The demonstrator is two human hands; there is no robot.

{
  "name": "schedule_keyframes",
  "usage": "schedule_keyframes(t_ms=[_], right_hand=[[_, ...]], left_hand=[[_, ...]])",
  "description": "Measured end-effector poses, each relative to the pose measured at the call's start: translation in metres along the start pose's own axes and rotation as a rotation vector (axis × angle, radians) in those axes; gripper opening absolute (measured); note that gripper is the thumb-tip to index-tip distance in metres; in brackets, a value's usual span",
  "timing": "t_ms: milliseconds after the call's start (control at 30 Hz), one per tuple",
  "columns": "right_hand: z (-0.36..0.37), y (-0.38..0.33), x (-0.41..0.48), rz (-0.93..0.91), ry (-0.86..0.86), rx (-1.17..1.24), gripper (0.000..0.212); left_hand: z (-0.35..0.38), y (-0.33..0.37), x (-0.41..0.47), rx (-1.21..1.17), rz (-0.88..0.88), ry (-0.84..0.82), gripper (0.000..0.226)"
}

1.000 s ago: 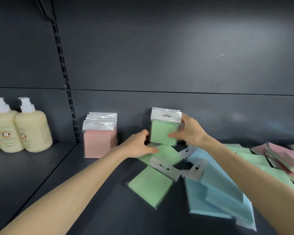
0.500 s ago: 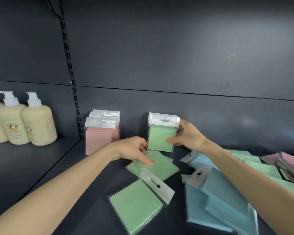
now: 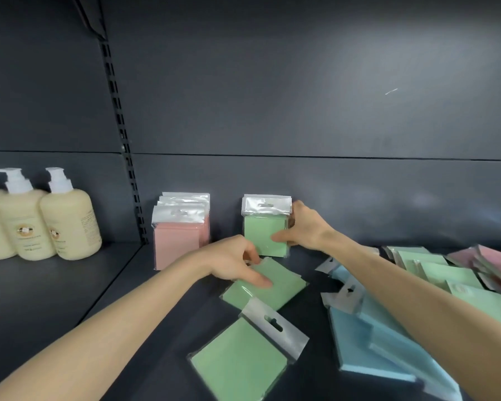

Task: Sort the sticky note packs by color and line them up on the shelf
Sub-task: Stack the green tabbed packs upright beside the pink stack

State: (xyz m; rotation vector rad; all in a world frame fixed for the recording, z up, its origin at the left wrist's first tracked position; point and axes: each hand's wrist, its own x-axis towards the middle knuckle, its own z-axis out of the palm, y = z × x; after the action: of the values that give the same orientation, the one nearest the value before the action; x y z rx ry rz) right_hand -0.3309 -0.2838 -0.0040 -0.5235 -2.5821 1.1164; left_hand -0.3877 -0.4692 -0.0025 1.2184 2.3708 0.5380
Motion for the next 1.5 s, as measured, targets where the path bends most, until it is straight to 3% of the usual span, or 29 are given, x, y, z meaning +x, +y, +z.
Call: schedule_keyframes(t_ms=[233, 433, 633, 767, 900, 967, 1033, 1200, 1333, 1500], right_hand=[[-0.007, 0.001, -0.002, 0.038, -0.111, 0.142, 0.049], [-0.006, -0.011, -0.011, 0.007, -0.042, -0.031, 0.027], [-0.012, -0.006, -0.018, 0.090, -0.106, 0.263, 0.007], [-0.015, -0.005, -0.024, 0.083, -0.184, 0.258, 0.020], [-0.012, -0.006, -0.023, 0.056, -0.139, 0.123, 0.049], [-0.010, -0.007, -0.021, 0.041, -0.105, 0.064, 0.050], [-0.008, -0.008, -0.019, 0.031, -0.087, 0.040, 0.046], [-0.001, -0.006, -0.015, -0.016, -0.124, -0.014, 0.033], [0.004, -0.011, -0.014, -0.055, -0.140, -0.202, 0.047], [0.014, -0.015, -0.014, -0.059, -0.112, -0.247, 0.049]], left_hand=[[0.004, -0.014, -0.003, -0.153, 0.082, 0.135, 0.051], [-0.002, -0.013, -0.004, -0.266, 0.212, 0.306, 0.054], [-0.011, -0.011, 0.010, -0.227, 0.300, 0.497, 0.058], [-0.003, -0.007, 0.018, -0.055, 0.344, 0.539, 0.062], [0.009, -0.003, 0.018, 0.351, 0.227, 0.724, 0.079], [0.013, -0.005, 0.018, 0.276, 0.149, 0.741, 0.088], [0.016, -0.011, 0.019, 0.046, 0.073, 0.680, 0.090], [0.019, -0.023, 0.018, -0.083, 0.028, 0.543, 0.040], [0.019, -0.030, 0.015, -0.085, 0.030, 0.552, 0.033], [0.020, -0.031, 0.014, 0.061, 0.013, 0.606, 0.026]])
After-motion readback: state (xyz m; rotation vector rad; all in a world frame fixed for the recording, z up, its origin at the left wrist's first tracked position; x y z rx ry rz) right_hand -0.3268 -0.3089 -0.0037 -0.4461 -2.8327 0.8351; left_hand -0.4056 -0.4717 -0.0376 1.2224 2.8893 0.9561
